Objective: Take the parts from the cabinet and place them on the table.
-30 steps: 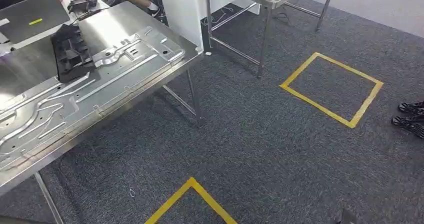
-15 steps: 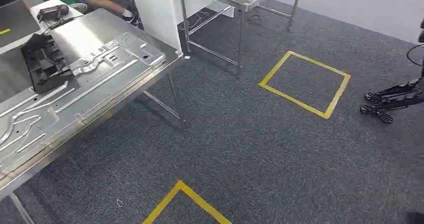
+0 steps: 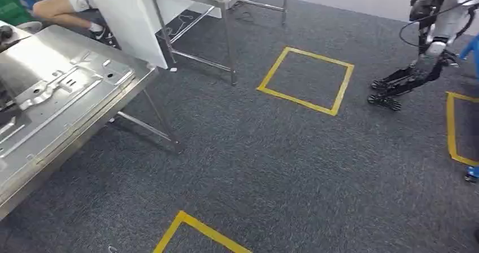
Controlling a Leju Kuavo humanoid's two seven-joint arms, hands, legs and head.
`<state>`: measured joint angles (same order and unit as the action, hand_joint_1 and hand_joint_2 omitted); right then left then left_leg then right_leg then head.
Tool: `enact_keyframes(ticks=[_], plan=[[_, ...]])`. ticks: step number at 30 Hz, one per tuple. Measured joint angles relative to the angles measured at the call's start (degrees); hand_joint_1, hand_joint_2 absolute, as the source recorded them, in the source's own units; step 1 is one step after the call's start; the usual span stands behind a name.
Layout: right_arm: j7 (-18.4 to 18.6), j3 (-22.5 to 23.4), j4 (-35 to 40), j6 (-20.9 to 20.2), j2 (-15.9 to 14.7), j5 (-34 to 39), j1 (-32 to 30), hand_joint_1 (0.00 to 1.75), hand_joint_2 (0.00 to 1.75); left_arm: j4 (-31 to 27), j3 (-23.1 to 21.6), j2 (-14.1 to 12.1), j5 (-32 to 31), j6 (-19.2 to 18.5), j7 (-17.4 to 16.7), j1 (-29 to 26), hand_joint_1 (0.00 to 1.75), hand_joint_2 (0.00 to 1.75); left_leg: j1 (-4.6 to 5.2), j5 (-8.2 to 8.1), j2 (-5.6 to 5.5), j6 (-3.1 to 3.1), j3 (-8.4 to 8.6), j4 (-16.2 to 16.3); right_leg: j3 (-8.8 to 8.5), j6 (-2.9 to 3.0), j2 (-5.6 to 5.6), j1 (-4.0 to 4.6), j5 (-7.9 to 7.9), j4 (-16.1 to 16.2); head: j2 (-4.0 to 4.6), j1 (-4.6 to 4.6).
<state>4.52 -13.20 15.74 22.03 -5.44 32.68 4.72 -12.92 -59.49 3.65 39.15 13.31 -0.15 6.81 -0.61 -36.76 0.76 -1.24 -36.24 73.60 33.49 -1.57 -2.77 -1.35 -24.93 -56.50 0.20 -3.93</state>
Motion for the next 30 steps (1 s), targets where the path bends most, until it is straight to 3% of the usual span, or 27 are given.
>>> enact_keyframes(ticks=[1, 3, 4, 5, 8, 9, 10, 11, 12, 14, 15, 16, 17, 18, 19, 20, 21, 24, 25, 26, 27, 29, 30], plan=[[0.28, -0.39, -0.11, 0.00, 0.07, -0.27, -0.12, 0.00, 0.00, 0.00, 0.00, -0.13, 0.22, 0.37, 0.00, -0.06, 0.00, 0.00, 0.27, 1.50, -0.21, -0.50, 0.75, -1.65, 0.01, 0.07, -0.87, 0.14, 0.06, -0.01, 0.00, 0.00], [0.13, -1.03, -0.26, -0.20, 0.26, -0.70, -0.15, 0.00, 0.00, 0.00, 0.00, -0.39, 0.98, 1.40, 0.00, 0.04, 0.00, 0.00, 0.90, 6.95, -1.30, -1.68, 5.24, -11.25, -0.20, 0.06, -2.55, 0.24, 0.21, 0.00, 0.00, -0.02], [-0.22, -1.36, -0.28, -0.24, 0.48, -1.01, -0.13, 0.00, 0.00, 0.00, 0.02, -0.57, 1.84, 2.08, 0.00, 0.11, 0.00, 0.00, 1.25, 9.57, -3.46, -2.35, 7.71, -16.65, -0.26, 0.05, -3.28, 0.21, 0.30, 0.06, 0.00, -0.02], [-0.65, -1.94, -0.33, -0.26, 0.90, -1.42, 0.00, 0.00, 0.00, 0.07, 0.04, -1.01, 2.69, 2.71, 0.00, 0.10, 0.00, 0.00, 1.27, 9.26, -5.91, -2.75, 8.38, -18.47, -0.07, -0.18, -3.71, 0.26, 0.53, 0.05, 0.00, 0.02], [-1.46, -3.02, -0.44, -0.63, 1.40, -2.34, -0.10, 0.00, 0.00, 0.09, 0.09, -1.62, 3.54, 3.30, 0.24, 0.22, 0.00, 0.00, 1.73, 9.77, -4.47, -2.94, 8.05, -18.69, 0.45, -1.39, -5.35, -0.34, 1.29, 0.60, 0.00, -0.07], [-1.77, -3.58, -0.63, -0.66, 1.64, -2.84, -0.27, 0.00, 0.00, 0.09, 0.11, -1.83, 3.28, 3.35, 0.65, 0.23, 0.00, 0.00, 1.70, 10.54, -3.81, -3.11, 8.31, -19.77, 0.43, -1.96, -6.01, -0.17, 1.69, 1.15, 0.00, -0.11], [-1.90, -4.09, -0.85, -0.90, 1.88, -3.26, -0.30, 0.00, 0.00, 0.09, 0.11, -2.17, 2.93, 3.32, 0.83, 0.37, 0.00, 0.00, 1.01, 11.48, -2.89, -2.90, 8.71, -20.94, 0.53, -1.67, -3.56, -0.04, 1.19, 0.39, 0.00, 0.00], [-2.05, -4.70, -0.87, -1.11, 2.19, -3.37, -0.26, 0.00, 0.00, 0.09, 0.13, -2.49, 2.42, 3.37, 0.85, 0.47, 0.00, 0.00, 1.19, 11.80, -2.57, -3.04, 8.89, -21.62, 1.71, -1.75, -0.03, 0.42, -0.83, -1.76, 0.00, 0.24], [-2.21, -5.24, -0.90, -1.57, 2.62, -3.61, -0.18, 0.00, 0.00, 0.09, 0.13, -2.82, 1.82, 3.58, 0.83, 0.47, 0.00, 0.00, 1.29, 11.92, -1.70, -3.13, 8.74, -21.62, 3.71, -1.88, 1.21, 0.43, -3.45, -5.97, 0.00, 0.39], [-2.01, -6.23, -0.90, -2.34, 3.56, -4.09, 0.01, 0.00, 0.00, 0.09, 0.13, -3.73, 0.79, 4.17, 0.85, 0.18, 0.00, 0.00, 1.56, 11.91, 0.33, -3.14, 8.60, -21.57, 7.37, -2.24, 1.88, 0.36, -7.36, -14.62, 0.00, 0.42], [-1.49, -6.77, -0.96, -2.51, 4.04, -4.46, 0.01, 0.00, 0.00, 0.09, 0.13, -4.24, 0.53, 4.39, 1.15, 0.16, 0.00, 0.00, 1.58, 11.90, 1.28, -3.14, 8.47, -21.51, 8.02, -2.36, 1.91, 0.35, -7.71, -16.62, 0.00, 0.42], [-0.94, -7.30, -1.09, -2.64, 4.64, -4.55, -0.06, 0.00, 0.00, 0.09, 0.13, -4.83, 0.13, 4.46, 1.82, 0.24, 0.00, 0.00, 1.61, 11.89, 2.23, -3.11, 8.41, -21.48, 7.16, -2.41, 2.08, 0.33, -6.80, -15.68, 0.00, 0.44], [-0.33, -7.78, -1.18, -2.64, 5.09, -4.59, -0.14, 0.00, 0.00, 0.09, 0.13, -5.24, -0.13, 4.50, 2.34, 0.52, 0.00, 0.00, 1.61, 11.89, 3.00, -3.08, 8.40, -21.46, 4.81, -2.42, 2.49, 0.32, -4.92, -11.90, 0.00, 0.44], [0.03, -8.09, -1.22, -2.62, 5.49, -4.61, -0.20, 0.00, 0.00, 0.09, 0.13, -5.62, -0.24, 4.50, 2.65, 0.89, 0.00, 0.00, 1.61, 11.80, 3.69, -2.96, 8.41, -21.33, 1.31, -2.34, 3.34, 0.33, -2.65, -6.21, 0.00, 0.44], [0.37, -8.40, -1.29, -2.62, 5.82, -4.57, -0.19, 0.00, 0.00, 0.09, 0.13, -6.03, -0.42, 4.61, 2.67, 1.28, 0.00, 0.00, 1.62, 11.65, 4.33, -2.71, 8.46, -21.07, -2.31, -2.22, 5.13, 0.34, -0.87, -0.49, 0.00, 0.46], [0.61, -8.72, -1.31, -2.62, 6.25, -4.50, -0.09, 0.00, 0.00, 0.09, 0.13, -6.52, -0.72, 4.72, 2.60, 1.59, 0.00, 0.00, 2.06, 11.35, 4.88, -2.31, 8.33, -20.81, -3.48, -1.61, 7.31, 0.79, -1.51, 1.90, 0.00, 0.46], [0.70, -9.09, -1.31, -2.58, 6.60, -4.48, 0.07, 0.00, 0.00, 0.09, 0.09, -6.84, -1.14, 4.79, 2.15, 1.91, 0.00, 0.00, 2.17, 11.20, 5.22, -1.96, 8.34, -20.64, -3.30, -0.99, 6.37, 0.81, -0.83, 1.97, 0.00, 0.42], [0.70, -9.83, -1.66, -2.23, 7.01, -4.31, -0.11, 0.00, 0.00, 0.04, -0.17, -7.63, -2.60, 4.79, 0.18, 2.46, 0.00, 0.00, 2.11, 11.30, 6.98, -1.09, 8.67, -20.66, -2.82, 0.12, 4.53, 0.88, -0.41, 2.19, 0.00, 0.39], [0.70, -10.14, -1.70, -2.06, 7.19, -4.33, -0.13, 0.00, 0.00, 0.04, -0.39, -7.89, -3.14, 4.70, -0.39, 2.56, 0.00, 0.00, 1.78, 10.63, 5.80, -0.66, 8.45, -20.17, -2.96, 0.62, 4.14, 0.44, 0.00, 2.46, 0.00, 0.42], [0.68, -10.30, -1.73, -1.83, 7.17, -4.33, -0.13, 0.00, 0.00, 0.02, -0.55, -8.02, -3.56, 4.66, -0.66, 2.62, 0.00, 0.00, 1.51, 8.76, 2.76, -0.19, 7.66, -17.95, -2.72, 0.89, 3.52, 0.41, 0.21, 2.45, 0.00, 0.28], [0.63, -10.43, -1.81, -1.70, 7.19, -4.31, -0.06, 0.00, 0.00, 0.02, -0.61, -8.22, -3.94, 4.64, -0.94, 2.63, 0.00, 0.00, 1.06, 5.96, 1.01, 0.18, 5.70, -13.50, -2.45, 1.14, 3.01, 0.41, 0.40, 2.45, 0.00, 0.24], [0.53, -10.69, -1.84, -1.64, 7.41, -3.87, 0.06, 0.00, 0.00, 0.02, -0.98, -8.77, -5.01, 4.33, -1.75, 2.37, 0.00, 0.00, 0.69, 1.41, -0.03, 0.69, 1.26, -3.15, -1.89, 1.20, 1.36, 0.44, 0.78, 2.43, 0.00, 0.20], [0.48, -10.91, -1.88, -1.66, 7.50, -3.85, 0.01, 0.00, 0.00, 0.02, -1.18, -8.90, -5.44, 4.26, -1.81, 2.20, 0.00, 0.00, 0.54, 0.97, -0.11, 0.85, 0.06, -0.53, -1.70, 1.16, 0.56, 0.44, 0.94, 2.42, 0.00, 0.17]])
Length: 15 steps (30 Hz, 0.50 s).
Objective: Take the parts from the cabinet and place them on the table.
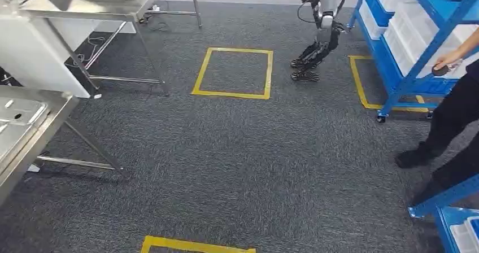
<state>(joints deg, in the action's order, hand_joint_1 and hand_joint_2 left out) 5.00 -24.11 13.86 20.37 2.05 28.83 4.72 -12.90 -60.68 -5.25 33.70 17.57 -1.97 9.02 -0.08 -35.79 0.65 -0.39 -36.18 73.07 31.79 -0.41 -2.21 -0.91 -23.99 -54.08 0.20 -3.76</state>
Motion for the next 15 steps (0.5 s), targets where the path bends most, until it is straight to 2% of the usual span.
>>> enact_keyframes(ticks=[1, 2, 3, 4, 5, 6, 7, 9, 10, 11, 12, 13, 14, 15], plan=[[-0.09, -0.20, -0.04, 0.00, 0.00, -0.04, -0.09, 0.00, 0.00, -0.02, -0.31, -0.18, -0.35, -0.04, 0.00, -0.04, 0.00, 0.00, -0.17, 0.92, -0.01, 0.11, 0.17, -0.45, 0.13, -0.13, -0.80, -0.02, 0.17, -0.01, 0.00, 0.00], [-0.13, -0.50, -0.11, 0.04, 0.13, -0.31, -0.16, 0.00, 0.00, -0.04, -0.68, -0.31, -0.57, -0.09, 0.11, 0.05, 0.00, 0.00, -0.39, 3.40, -0.08, 0.15, 2.10, -4.29, 0.20, -0.38, -1.77, -0.06, 0.33, -0.02, -0.02, 0.00], [-0.15, -0.83, -0.13, 0.09, 0.22, -0.68, -0.17, 0.00, 0.00, -0.15, -0.85, -0.37, -0.68, -0.09, 0.24, 0.21, 0.00, 0.00, -0.61, 6.09, -0.45, 0.10, 4.75, -9.63, 0.20, -0.58, -2.49, -0.10, 0.46, -0.03, 0.00, -0.02], [-0.24, -1.09, -0.15, 0.15, 0.35, -0.79, -0.12, 0.00, 0.00, -0.22, -0.94, -0.46, -0.76, -0.11, 0.26, 0.45, 0.00, 0.00, -0.91, 8.62, -2.12, 0.15, 7.67, -15.60, 0.20, -0.80, -3.19, -0.15, 0.60, -0.03, 0.00, -0.02], [-0.37, -1.25, -0.17, 0.24, 0.44, -0.79, -0.05, 0.00, 0.00, -0.24, -1.07, -0.46, -0.83, -0.15, 0.24, 0.66, 0.00, 0.00, -1.20, 9.13, -5.27, 0.14, 9.18, -19.30, 0.39, -1.15, -3.70, -0.05, 0.81, -0.06, 0.00, -0.02], [-0.61, -1.44, -0.20, 0.28, 0.50, -0.77, 0.15, 0.00, 0.00, -0.30, -1.18, -0.50, -1.04, -0.37, 0.24, 0.83, 0.00, 0.00, -1.01, 9.05, -5.45, -0.02, 9.30, -20.07, 0.83, -1.43, -4.40, 0.19, 0.94, -0.30, 0.00, 0.00], [-0.99, -1.64, -0.20, 0.28, 0.66, -0.83, 0.15, 0.00, 0.00, -0.37, -1.31, -0.50, -1.51, -0.57, 0.00, 0.80, 0.00, 0.00, -0.78, 9.13, -4.85, -0.27, 9.08, -19.92, 1.10, -1.92, -4.86, 0.01, 1.26, -0.14, 0.00, 0.02], [-1.55, -2.10, -0.26, 0.33, 0.81, -1.18, -0.15, 0.00, 0.00, -0.66, -1.86, -0.48, -2.03, -0.96, -0.59, 0.81, 0.00, 0.00, -0.28, 9.46, -3.74, -1.16, 9.07, -19.87, 1.41, -2.73, -6.12, -0.28, 1.79, 0.17, 0.00, 0.02], [-1.71, -2.31, -0.44, 0.46, 0.81, -1.31, -0.27, 0.00, 0.00, -0.68, -2.10, -0.48, -2.14, -0.96, -0.63, 0.87, 0.00, 0.00, -0.81, 10.06, -2.91, -1.99, 8.97, -20.37, 1.70, -2.91, -5.99, -0.48, 1.57, -0.32, 0.00, 0.02], [-1.77, -2.57, -0.46, 0.59, 0.98, -1.36, -0.30, 0.00, 0.00, -0.70, -2.21, -0.48, -2.34, -1.01, -0.70, 1.01, 0.00, 0.00, -0.64, 10.28, -2.26, -2.38, 8.87, -20.37, 2.76, -2.73, -2.70, -0.20, -0.13, -2.28, 0.00, 0.09], [-1.77, -2.80, -0.48, 0.68, 1.09, -1.36, -0.26, 0.00, 0.00, -0.76, -2.27, -0.48, -2.51, -0.99, -0.72, 1.02, 0.00, 0.00, -0.51, 10.40, -1.61, -2.80, 8.60, -20.37, 4.77, -2.74, -0.39, 0.07, -3.14, -6.69, 0.00, 0.39], [-1.75, -2.91, -0.48, 0.72, 1.14, -1.40, -0.13, 0.00, 0.00, -0.76, -2.34, -0.52, -2.60, -1.00, -0.72, 0.82, 0.00, 0.00, -0.26, 10.45, -0.65, -2.88, 8.46, -20.37, 7.09, -2.85, 0.71, 0.09, -5.97, -12.08, 0.00, 0.46], [-1.68, -2.99, -0.48, 0.77, 1.14, -1.38, -0.07, 0.00, 0.00, -0.76, -2.51, -0.52, -2.67, -1.01, -0.70, 0.66, 0.00, 0.00, -0.04, 10.48, 0.29, -2.93, 8.30, -20.36, 9.17, -2.88, 1.26, 0.07, -8.11, -17.08, 0.00, 0.46], [-1.57, -3.15, -0.48, 0.79, 1.14, -1.38, -0.07, 0.00, 0.00, -0.76, -2.58, -0.52, -2.69, -1.00, -0.70, 0.59, 0.00, 0.00, 0.11, 10.50, 1.14, -2.96, 8.17, -20.34, 10.28, -2.90, 1.45, 0.08, -9.04, -20.14, 0.00, 0.53]])
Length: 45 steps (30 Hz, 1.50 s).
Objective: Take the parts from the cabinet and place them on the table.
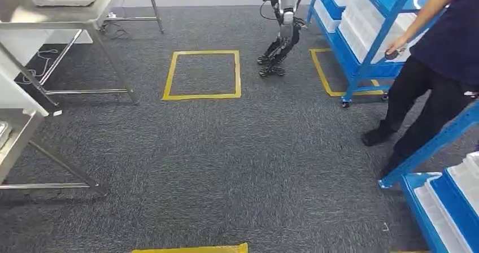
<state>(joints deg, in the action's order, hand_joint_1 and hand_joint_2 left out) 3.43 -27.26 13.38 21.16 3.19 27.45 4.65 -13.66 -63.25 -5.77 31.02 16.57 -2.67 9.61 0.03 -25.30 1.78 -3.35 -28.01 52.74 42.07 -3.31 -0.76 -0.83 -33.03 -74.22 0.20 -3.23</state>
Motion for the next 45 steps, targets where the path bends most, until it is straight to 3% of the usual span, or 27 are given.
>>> enact_keyframes(ticks=[1, 3, 4, 5, 10, 12, 14, 16, 17, 19, 20, 21, 23, 25, 27, 28, 30, 31, 32, 34, 35, 36, 40, 41, 42, 43, 45], plan=[[0.18, -0.24, 0.00, 0.04, 0.02, 0.02, -0.04, 0.00, 0.00, 0.00, -0.04, 0.00, -0.02, 0.00, 0.00, 0.03, 0.00, 0.00, 0.05, 0.01, 0.76, -0.02, -0.05, 0.00, -0.29, 0.04, 0.12, 0.00, 0.42, -0.15, 0.00, -0.02], [0.50, -0.57, -0.02, 0.15, 0.02, 0.04, -0.14, 0.00, 0.00, -0.04, -0.11, 0.00, -0.15, 0.00, 0.04, 0.24, 0.00, 0.00, 0.07, -0.02, 2.20, 0.04, 0.05, 0.03, -5.47, 0.20, 0.70, 0.00, 4.35, 7.92, 0.00, 0.02], [0.52, -0.63, -0.04, 0.31, 0.02, 0.04, -0.10, 0.00, 0.00, -0.07, -0.15, 0.00, -0.15, -0.04, 0.07, 0.33, 0.00, 0.00, 0.06, -0.13, 2.82, 0.20, 0.19, 0.07, -9.10, 0.33, 2.03, 0.03, 6.50, 14.05, 0.00, 0.02], [0.61, -0.68, -0.04, 0.41, 0.02, 0.04, 0.00, 0.00, 0.00, -0.11, -0.20, 0.00, -0.18, -0.11, 0.07, 0.36, 0.00, 0.00, 0.30, -0.30, 3.27, 0.46, 0.35, 0.15, -11.71, 0.55, 4.98, 0.21, 7.19, 18.24, 0.00, 0.09], [0.79, -1.16, -0.11, 0.55, 0.07, 0.11, 0.00, 0.00, 0.00, -0.17, -0.48, -0.11, -0.26, -0.26, -0.09, 0.51, 0.00, 0.00, 0.59, -1.02, 6.03, 1.76, 0.18, 0.79, -11.35, 2.15, 2.34, 0.40, 7.64, 19.70, 0.00, -0.11], [0.90, -1.24, -0.15, 0.76, 0.07, 0.13, 0.03, 0.00, 0.00, -0.22, -0.65, -0.09, -0.41, -0.46, -0.09, 0.57, 0.00, 0.00, 0.00, -4.83, 0.81, 2.48, -1.93, 6.11, -11.06, 2.63, 1.38, 0.28, 7.93, 19.69, 0.00, -0.24], [0.92, -1.50, -0.15, 0.83, 0.13, 0.02, 0.30, 0.00, 0.00, -0.24, -1.00, -0.09, -0.59, -0.55, -0.09, 0.17, 0.00, 0.00, -0.18, -9.40, -0.60, 2.81, -6.71, 16.43, -10.72, 2.98, -0.15, 0.34, 8.13, 19.67, 0.00, -0.31], [0.98, -1.88, -0.15, 0.83, 0.15, -0.18, 0.25, 0.00, 0.00, -0.33, -1.07, -0.02, -0.81, -0.70, -0.11, -0.21, 0.00, 0.00, -0.20, -9.86, -1.01, 2.81, -8.80, 20.62, -10.58, 3.05, -1.70, 0.36, 8.30, 19.66, 0.00, -0.35], [1.11, -2.01, -0.15, 0.83, 0.15, -0.46, 0.14, 0.00, 0.00, -0.33, -1.09, 0.02, -0.96, -0.92, -0.11, -0.26, 0.00, 0.00, -0.21, -7.98, -1.16, 2.69, -7.79, 18.26, -10.58, 2.97, -2.54, 0.36, 8.40, 19.65, 0.00, -0.35], [1.29, -2.14, -0.15, 0.83, 0.22, -0.55, 0.14, 0.00, 0.00, -0.35, -1.18, 0.09, -1.18, -1.05, -0.11, -0.16, 0.00, 0.00, -0.36, -2.46, -2.39, 2.31, -2.80, 7.52, -10.67, 2.74, -4.01, 0.32, 8.58, 19.64, 0.00, -0.35], [1.29, -2.21, -0.15, 0.83, 0.28, -0.61, 0.17, 0.00, 0.00, -0.35, -1.22, 0.11, -1.18, -1.12, -0.09, -0.12, 0.00, 0.00, -0.62, -0.61, -5.17, 2.18, -0.37, 2.28, -10.61, 2.55, -4.65, 0.30, 8.70, 19.66, 0.00, -0.37], [1.31, -2.27, -0.15, 0.83, 0.28, -0.68, 0.30, 0.00, 0.00, -0.35, -1.29, 0.20, -1.18, -1.12, -0.11, -0.10, 0.00, 0.00, -0.51, -1.08, -6.70, 2.16, -0.13, 1.04, -10.29, 2.23, -5.18, 0.68, 8.80, 19.46, 0.00, -0.37], [1.46, -2.54, -0.15, 0.83, 0.28, -0.68, 0.24, 0.00, 0.00, -0.37, -1.44, 0.39, -1.20, -1.16, -0.09, -0.19, 0.00, 0.00, -0.22, -0.76, -5.58, 1.91, -0.47, 1.30, -9.75, 1.63, -6.22, 0.32, 9.21, 19.55, 0.00, -0.35], [1.60, -2.84, -0.33, 0.85, 0.26, -0.96, 0.05, 0.00, 0.00, -0.46, -1.51, 0.68, -1.22, -1.33, -0.09, -0.36, 0.00, 0.00, -0.37, -0.21, -4.21, 0.98, -0.54, 0.88, -9.26, 0.93, -7.18, 0.29, 9.52, 19.60, 0.00, -0.33], [1.77, -3.10, -0.39, 0.87, 0.28, -1.07, 0.02, 0.00, 0.00, -0.48, -1.51, 0.79, -1.31, -1.49, -0.07, -0.14, 0.00, 0.00, -0.31, 0.26, -3.05, 0.36, -0.78, 0.63, -7.58, 0.81, -1.81, 0.54, 6.21, 15.52, 0.00, -0.11], [1.81, -3.21, -0.39, 0.87, 0.28, -1.11, 0.05, 0.00, 0.00, -0.48, -1.51, 0.79, -1.35, -1.57, -0.09, -0.22, 0.00, 0.00, -0.21, 0.24, -2.28, 0.04, -0.85, 0.64, -5.65, 0.62, -0.60, 0.47, 3.49, 11.05, -0.02, 0.09], [1.79, -3.60, -0.41, 0.87, 0.28, -1.16, 0.14, 0.00, 0.00, -0.48, -1.66, 0.79, -1.57, -1.75, -0.09, -0.65, 0.00, 0.00, 0.10, 0.20, -0.47, -0.18, -1.09, 0.65, -2.03, 0.23, -0.12, 0.35, -0.52, 2.26, 0.00, 0.13], [1.77, -3.74, -0.42, 0.87, 0.28, -1.18, 0.13, 0.00, 0.00, -0.48, -1.88, 0.79, -1.79, -1.97, -0.13, -0.82, 0.00, 0.00, 0.17, 0.20, 0.32, -0.18, -1.16, 0.67, -1.62, 0.14, -0.08, 0.31, -0.69, 0.76, 0.00, 0.17], [1.62, -3.87, -0.42, 0.87, 0.28, -1.18, 0.09, 0.00, 0.00, -0.48, -2.12, 0.79, -2.01, -2.18, -0.30, -0.93, 0.00, 0.00, 0.19, 0.20, 1.14, -0.17, -1.23, 0.69, -2.67, 0.12, 0.01, 0.31, 0.37, 2.11, 0.00, 0.20], [1.24, -3.93, -0.42, 0.87, 0.26, -1.18, 0.09, 0.00, 0.00, -0.48, -2.49, 0.81, -2.34, -2.47, -0.83, -0.89, 0.00, 0.00, 0.16, 0.15, 2.43, -0.10, -1.09, 0.73, -8.45, 0.22, 1.10, 0.31, 4.71, 11.65, 0.00, 0.20], [1.07, -3.98, -0.39, 0.90, 0.28, -1.20, 0.15, 0.00, 0.00, -0.48, -2.51, 0.87, -2.38, -2.56, -0.92, -0.82, 0.00, 0.00, 0.21, 0.05, 3.00, 0.06, -0.88, 0.81, -11.81, 0.34, 3.30, 0.36, 6.55, 17.12, 0.00, 0.22], [0.96, -4.04, -0.42, 0.90, 0.31, -1.18, 0.24, 0.00, 0.00, -0.48, -2.54, 0.85, -2.56, -2.62, -0.98, -0.81, 0.00, 0.00, 0.45, -0.04, 3.44, 0.27, -0.74, 0.82, -12.88, 0.56, 6.38, 0.85, 5.66, 19.58, 0.00, 0.22], [0.42, -4.52, -0.42, 0.92, 0.31, -1.16, 0.26, 0.00, 0.00, -0.48, -2.89, 0.87, -3.32, -2.93, -1.46, -0.65, 0.00, 0.00, 0.81, -0.38, 5.75, 1.35, -0.42, 1.11, -12.43, 2.24, 3.18, 0.80, 6.59, 19.75, 0.00, 0.09], [0.39, -4.57, -0.42, 0.92, 0.35, -1.14, 0.24, 0.00, 0.00, -0.48, -2.91, 0.87, -3.54, -2.93, -1.57, -0.52, 0.00, 0.00, 0.50, -1.21, 4.31, 1.85, -0.64, 1.81, -12.40, 2.57, 2.70, 0.47, 6.80, 19.81, 0.00, 0.09], [0.33, -4.59, -0.42, 0.92, 0.33, -1.09, 0.26, 0.00, 0.00, -0.50, -2.93, 0.92, -3.78, -2.99, -1.73, -0.45, 0.00, 0.00, 0.25, -3.06, 1.44, 2.26, -1.62, 4.30, -12.27, 2.80, 2.05, 0.44, 6.94, 19.80, 0.00, -0.13], [0.31, -4.65, -0.42, 0.96, 0.33, -1.05, 0.31, 0.00, 0.00, -0.52, -2.95, 0.94, -3.98, -3.02, -1.88, -0.31, 0.00, 0.00, -0.01, -5.74, -0.04, 2.55, -3.75, 9.01, -12.08, 3.07, 1.51, 0.43, 7.11, 19.80, 0.00, -0.18], [0.02, -4.85, -0.42, 0.92, 0.44, -1.01, 0.44, 0.00, 0.00, -0.52, -3.17, 0.94, -4.35, -3.04, -1.95, -0.37, 0.00, 0.00, -0.09, -9.79, -0.89, 2.80, -8.44, 19.24, -11.75, 3.34, -0.13, 0.46, 7.31, 19.76, 0.00, -0.28]])
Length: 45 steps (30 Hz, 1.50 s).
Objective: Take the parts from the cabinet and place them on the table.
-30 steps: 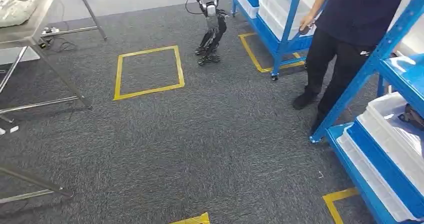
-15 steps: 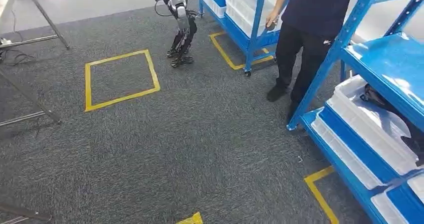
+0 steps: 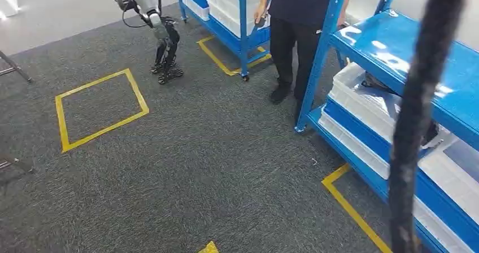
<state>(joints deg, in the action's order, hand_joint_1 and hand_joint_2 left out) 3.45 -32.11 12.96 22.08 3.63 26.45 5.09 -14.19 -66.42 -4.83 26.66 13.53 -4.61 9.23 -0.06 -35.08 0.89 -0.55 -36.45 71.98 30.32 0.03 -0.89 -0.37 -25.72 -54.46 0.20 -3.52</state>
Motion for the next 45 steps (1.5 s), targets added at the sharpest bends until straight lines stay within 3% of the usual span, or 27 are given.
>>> enact_keyframes(ticks=[2, 4, 5, 6, 10, 11, 12, 13, 15, 16, 17, 19, 20, 21, 25, 26, 28, 30, 31, 32, 34, 35, 36, 37, 41, 43, 45], plan=[[-0.28, -0.02, 0.00, -0.09, 0.00, 0.04, -0.14, 0.00, 0.00, -0.02, -0.33, 0.00, -0.32, -0.09, -0.02, 0.01, 0.00, 0.00, -0.03, 1.16, -0.19, -0.05, -0.75, 1.12, 0.03, -0.01, -1.63, -0.01, 0.13, -0.01, 0.00, -0.02], [-0.65, -0.11, 0.00, -0.26, 0.02, 0.07, -0.21, 0.00, 0.00, -0.02, -0.65, 0.00, -0.63, -0.15, -0.02, 0.48, 0.00, 0.00, -0.09, 6.60, -0.88, -0.41, 3.48, -8.11, -0.13, -0.17, -3.25, -0.02, 0.24, -0.03, 0.00, -0.02], [-0.76, -0.15, 0.00, -0.28, 0.09, 0.07, -0.17, 0.00, 0.00, -0.02, -0.68, 0.00, -0.79, -0.15, -0.02, 0.73, 0.00, 0.00, -0.18, 9.06, -2.33, -0.63, 5.92, -13.52, -0.18, -0.26, -3.88, -0.05, 0.29, -0.02, 0.00, -0.02], [-0.87, -0.24, 0.00, -0.28, 0.18, 0.09, -0.11, 0.00, 0.00, -0.02, -0.70, 0.00, -0.85, -0.15, -0.02, 0.96, 0.00, 0.00, -0.20, 9.59, -5.37, -0.93, 7.26, -17.02, 0.02, -0.53, -4.54, 0.19, 0.37, -0.14, 0.00, -0.02], [-1.62, -0.39, 0.00, -0.48, 0.31, 0.52, -0.35, 0.00, 0.00, -0.15, -1.03, 0.31, -0.94, -0.22, -0.09, 1.25, 0.00, 0.00, -0.19, 9.71, -3.87, -1.67, 7.22, -17.99, 1.20, -1.98, -6.84, 0.02, 0.98, -0.09, 0.00, 0.04], [-1.81, -0.41, 0.00, -0.48, 0.28, 0.55, -0.43, 0.00, 0.00, -0.20, -1.07, 0.57, -0.96, -0.22, -0.09, 1.32, 0.00, 0.00, -0.55, 10.11, -3.04, -2.23, 7.27, -18.44, 1.27, -2.12, -6.09, -0.13, 0.56, -0.45, 0.00, 0.02], [-1.94, -0.41, 0.00, -0.48, 0.28, 0.55, -0.46, 0.00, 0.00, -0.20, -1.05, 0.57, -0.94, -0.20, -0.09, 1.46, 0.00, 0.00, -0.40, 10.22, -2.70, -2.48, 7.25, -18.52, 2.12, -2.36, -3.02, 0.29, -1.11, -2.48, 0.00, 0.26], [-1.97, -0.44, 0.00, -0.55, 0.31, 0.55, -0.38, 0.00, 0.00, -0.20, -1.07, 0.57, -0.94, -0.17, -0.09, 1.46, 0.00, 0.00, -0.30, 10.24, -1.99, -2.63, 7.14, -18.51, 3.97, -2.48, -1.24, 0.27, -3.54, -6.43, 0.00, 0.44], [-2.16, -0.46, 0.00, -0.63, 0.31, 0.55, -0.21, 0.00, 0.00, -0.20, -1.11, 0.57, -0.94, -0.17, -0.09, 1.13, 0.00, 0.00, -0.02, 10.17, -0.12, -2.80, 7.05, -18.49, 8.67, -2.84, 0.05, 0.20, -8.32, -17.06, 0.00, 0.50], [-2.16, -0.46, 0.00, -0.63, 0.31, 0.52, -0.22, 0.00, 0.00, -0.20, -1.11, 0.57, -0.94, -0.17, -0.09, 0.97, 0.00, 0.00, 0.06, 10.15, 0.75, -2.83, 7.02, -18.46, 9.90, -2.93, 0.15, 0.15, -8.83, -19.86, 0.00, 0.55], [-2.01, -0.48, -0.02, -0.65, 0.31, 0.52, -0.30, 0.00, 0.00, -0.20, -1.11, 0.59, -0.92, -0.15, -0.09, 0.89, 0.00, 0.00, 0.08, 10.15, 1.44, -2.82, 7.04, -18.46, 9.59, -2.96, 0.24, 0.10, -7.93, -19.33, 0.00, 0.55], [-1.27, -0.50, 0.00, -0.63, 0.31, 0.52, -0.33, 0.00, 0.00, -0.20, -1.11, 0.68, -0.70, 0.11, 0.00, 0.93, 0.00, 0.00, 0.06, 10.10, 2.72, -2.75, 7.18, -18.46, 4.82, -2.82, 0.91, 0.11, -3.33, -10.56, 0.00, 0.57], [-0.92, -0.52, -0.02, -0.61, 0.28, 0.52, -0.28, 0.00, 0.00, -0.22, -1.11, 0.77, -0.57, 0.24, 0.07, 0.98, 0.00, 0.00, 0.07, 10.02, 3.26, -2.63, 7.34, -18.44, 1.28, -2.65, 2.53, 0.14, -0.88, -4.26, 0.00, 0.57], [-0.68, -0.55, 0.00, -0.59, 0.26, 0.52, -0.17, 0.00, 0.00, -0.22, -1.11, 0.74, -0.57, 0.31, 0.09, 0.99, 0.00, 0.00, 0.40, 9.91, 3.76, -2.46, 7.50, -18.41, -0.75, -2.52, 5.50, 0.37, -0.70, -0.29, 0.00, 0.59], [-0.68, -0.66, 0.00, -0.57, 0.26, 0.52, -0.16, 0.00, 0.00, -0.22, -1.09, 0.74, -0.57, 0.37, 0.09, 0.92, 0.00, 0.00, 0.61, 9.75, 5.80, -1.29, 7.78, -18.44, -0.36, -1.02, 3.25, 0.95, -0.44, 0.22, 0.00, 0.46], [-0.79, -0.68, 0.00, -0.57, 0.31, 0.50, -0.22, 0.00, 0.00, -0.22, -1.09, 0.74, -0.50, 0.37, 0.09, 0.88, 0.00, 0.00, 0.49, 9.26, 5.44, -0.80, 7.62, -18.07, -0.55, -0.41, 2.70, 0.39, 0.03, 0.57, 0.00, 0.46], [-1.16, -0.76, -0.02, -0.55, 0.30, 0.37, -0.16, 0.00, 0.00, -0.22, -1.11, 0.79, 0.17, 0.44, 0.20, 0.67, 0.00, 0.00, -0.02, 5.43, 0.95, -0.03, 5.52, -12.52, -0.25, 0.11, 1.71, 0.26, 0.35, 0.55, 0.00, 0.22], [-1.33, -1.16, 0.00, -0.55, 0.48, -0.15, 0.03, 0.00, 0.00, -0.22, -1.11, 0.76, 0.50, 0.57, 0.31, 0.13, 0.00, 0.00, -0.22, 0.65, -0.07, 0.37, 0.83, -2.12, 0.11, 0.37, 0.18, 0.29, 0.56, 0.52, 0.00, 0.18], [-1.33, -1.35, 0.00, -0.48, 0.50, -0.45, -0.01, 0.00, 0.00, -0.22, -1.09, 0.74, 0.70, 0.72, 0.55, -0.22, 0.00, 0.00, -0.21, -0.18, -0.20, 0.45, -0.85, 1.54, 0.18, 0.37, -0.68, 0.29, 0.65, 0.51, 0.00, 0.15], [-1.33, -1.49, -0.02, -0.46, 0.52, -0.70, -0.14, 0.00, 0.00, -0.22, -1.09, 0.72, 0.92, 0.83, 0.72, -0.52, 0.00, 0.00, -0.22, 0.62, -0.22, 0.44, -0.99, 1.51, 0.16, 0.33, -1.53, 0.28, 0.68, 0.50, 0.00, 0.13], [-1.33, -1.62, -0.02, -0.46, 0.59, -0.77, -0.21, 0.00, 0.00, -0.22, -1.05, 0.70, 1.14, 0.90, 1.00, -0.64, 0.00, 0.00, -0.28, 5.17, -0.49, 0.19, 2.55, -6.18, 0.07, 0.15, -3.03, 0.25, 0.79, 0.48, 0.00, 0.13], [-1.33, -1.77, -0.02, -0.44, 0.63, -0.90, -0.17, 0.00, 0.00, -0.22, -1.05, 0.70, 1.16, 0.90, 1.09, -0.56, 0.00, 0.00, -0.42, 8.19, -1.69, 0.04, 5.72, -12.82, -0.01, 0.03, -3.79, 0.24, 0.85, 0.46, 0.00, 0.11], [-1.33, -1.99, -0.02, -0.44, 0.66, -1.22, -0.12, 0.00, 0.00, -0.22, -1.05, 0.68, 1.27, 0.94, 1.14, -0.56, 0.00, 0.00, -0.66, 9.48, -4.58, -0.13, 7.67, -17.23, 0.08, -0.10, -4.28, 0.22, 0.93, 0.47, 0.00, 0.11], [-1.33, -2.19, -0.02, -0.39, 0.68, -1.33, 0.04, 0.00, 0.00, -0.22, -1.00, 0.66, 1.49, 0.98, 1.20, -0.53, 0.00, 0.00, -0.58, 9.24, -5.25, -0.39, 7.94, -18.38, 0.40, -0.46, -4.91, 0.69, 0.94, 0.15, 0.00, 0.11], [-1.42, -2.86, -0.02, 0.33, 0.68, -1.57, -0.21, 0.00, 0.00, -0.22, -0.92, 0.70, 2.51, 0.85, 1.44, -0.98, 0.00, 0.00, -0.54, 9.87, -3.07, -1.61, 7.66, -18.62, 1.22, -1.68, -6.85, 0.32, 1.31, 0.15, 0.00, 0.15], [-1.38, -3.02, -0.02, 0.42, 0.61, -1.31, -0.26, 0.00, 0.00, -0.20, -0.79, 0.72, 2.01, 0.83, 1.49, -0.80, 0.00, 0.00, -0.57, 10.08, -1.87, -2.43, 7.64, -18.75, 3.36, -2.06, -1.67, 0.51, -2.37, -4.97, 0.00, 0.50], [-0.96, -3.17, -0.02, 0.39, 0.55, -0.96, -0.07, 0.00, 0.00, -0.20, -0.79, 0.72, 0.96, 0.74, 0.76, -0.83, 0.00, 0.00, -0.40, 10.02, -0.32, -2.64, 7.53, -18.74, 7.97, -2.39, -0.09, 0.23, -7.09, -14.86, 0.00, 0.57]])
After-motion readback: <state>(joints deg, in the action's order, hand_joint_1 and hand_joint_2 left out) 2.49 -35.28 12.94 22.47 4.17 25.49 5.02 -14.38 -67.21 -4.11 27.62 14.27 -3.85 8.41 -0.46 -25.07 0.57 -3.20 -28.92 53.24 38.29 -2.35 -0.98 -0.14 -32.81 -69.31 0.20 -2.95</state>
